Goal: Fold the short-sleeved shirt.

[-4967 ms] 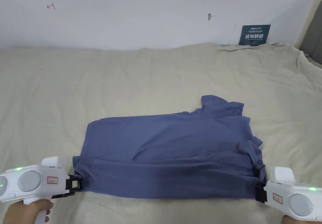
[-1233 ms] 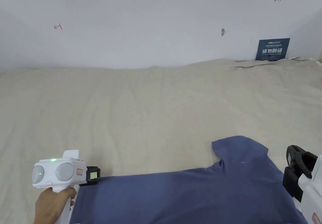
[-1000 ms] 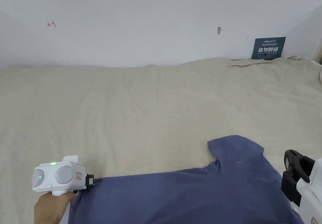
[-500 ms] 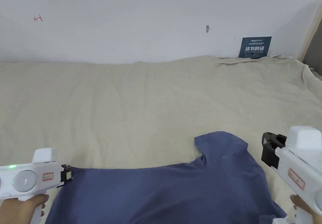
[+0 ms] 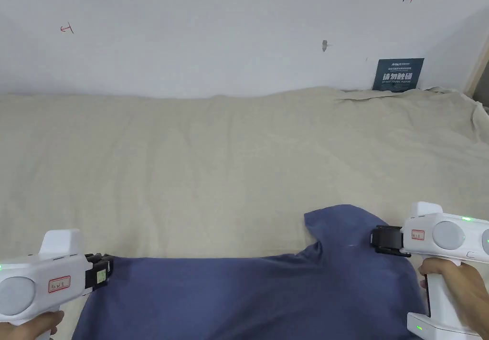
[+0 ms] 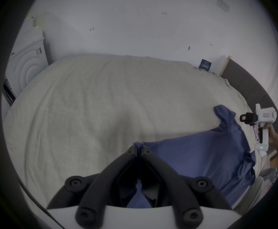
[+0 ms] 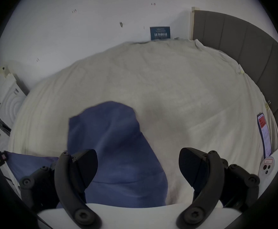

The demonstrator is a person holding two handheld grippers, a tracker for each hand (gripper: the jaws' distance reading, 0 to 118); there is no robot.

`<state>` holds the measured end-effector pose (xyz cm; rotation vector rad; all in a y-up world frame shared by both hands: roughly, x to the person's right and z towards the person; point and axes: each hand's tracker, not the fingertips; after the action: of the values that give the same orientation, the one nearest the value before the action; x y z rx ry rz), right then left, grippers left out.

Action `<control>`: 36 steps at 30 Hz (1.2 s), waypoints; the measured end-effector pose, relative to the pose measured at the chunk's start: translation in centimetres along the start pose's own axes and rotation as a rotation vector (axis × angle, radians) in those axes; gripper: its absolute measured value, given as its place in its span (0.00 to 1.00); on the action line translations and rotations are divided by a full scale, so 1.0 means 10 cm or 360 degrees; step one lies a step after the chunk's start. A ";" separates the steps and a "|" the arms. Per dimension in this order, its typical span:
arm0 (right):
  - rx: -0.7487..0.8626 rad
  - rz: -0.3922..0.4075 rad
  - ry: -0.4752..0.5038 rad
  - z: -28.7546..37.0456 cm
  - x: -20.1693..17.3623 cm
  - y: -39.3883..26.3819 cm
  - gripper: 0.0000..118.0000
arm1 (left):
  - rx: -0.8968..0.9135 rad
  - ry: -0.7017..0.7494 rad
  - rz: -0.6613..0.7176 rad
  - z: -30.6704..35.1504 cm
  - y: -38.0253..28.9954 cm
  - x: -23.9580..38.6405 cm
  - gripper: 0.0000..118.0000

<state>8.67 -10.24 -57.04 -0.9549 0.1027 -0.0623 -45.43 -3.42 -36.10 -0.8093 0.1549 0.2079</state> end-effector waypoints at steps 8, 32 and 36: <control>-0.0092 0.0057 -0.0048 -0.13 -0.16 -0.06 0.67 | 0.0001 0.0001 0.0002 -0.01 0.00 0.01 0.00; 0.0301 0.0165 0.0381 1.74 0.13 -0.42 0.02 | 0.0004 0.0112 0.0129 0.23 -0.18 -0.33 0.00; 0.0339 0.0157 0.0457 2.19 0.23 -0.71 0.02 | 0.0010 0.0107 0.0135 0.39 -0.30 -0.40 0.00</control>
<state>13.44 3.18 -38.86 -0.7222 0.4000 -0.1169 -48.35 -3.11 -30.47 -0.8046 0.2532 0.2604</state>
